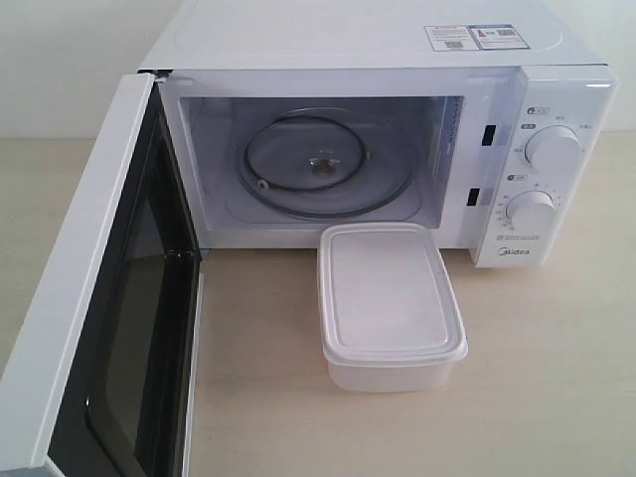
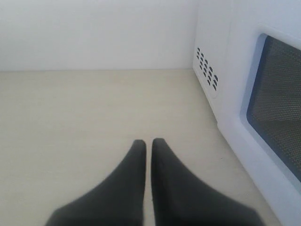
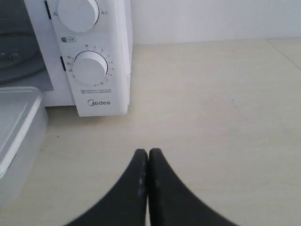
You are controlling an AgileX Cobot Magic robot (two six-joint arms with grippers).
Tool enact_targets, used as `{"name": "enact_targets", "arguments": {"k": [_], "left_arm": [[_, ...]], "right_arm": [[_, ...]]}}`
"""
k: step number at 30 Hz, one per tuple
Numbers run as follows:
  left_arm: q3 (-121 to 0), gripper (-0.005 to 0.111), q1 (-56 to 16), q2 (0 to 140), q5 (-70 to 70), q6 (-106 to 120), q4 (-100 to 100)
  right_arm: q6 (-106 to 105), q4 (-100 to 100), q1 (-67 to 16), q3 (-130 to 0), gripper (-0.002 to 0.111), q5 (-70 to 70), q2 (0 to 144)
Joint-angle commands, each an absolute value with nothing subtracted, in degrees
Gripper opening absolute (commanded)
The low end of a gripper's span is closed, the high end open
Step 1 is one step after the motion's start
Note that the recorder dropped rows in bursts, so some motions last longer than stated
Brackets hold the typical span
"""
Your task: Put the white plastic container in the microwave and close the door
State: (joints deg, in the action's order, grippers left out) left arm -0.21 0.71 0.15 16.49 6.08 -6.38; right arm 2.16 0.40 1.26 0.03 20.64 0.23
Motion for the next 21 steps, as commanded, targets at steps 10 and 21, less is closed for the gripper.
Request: {"name": "enact_targets", "arguments": {"k": [10,21], "left_arm": [[0.0,0.004,1.0,0.0,16.7,6.4,-6.7],[0.0,0.004,1.0,0.0,16.7,6.4,-6.7]], "right_arm": [[4.4,4.7,1.7,-16.3,0.000,15.5,0.0],[6.3,6.1,1.7,-23.1,0.000,10.9,0.0]]}}
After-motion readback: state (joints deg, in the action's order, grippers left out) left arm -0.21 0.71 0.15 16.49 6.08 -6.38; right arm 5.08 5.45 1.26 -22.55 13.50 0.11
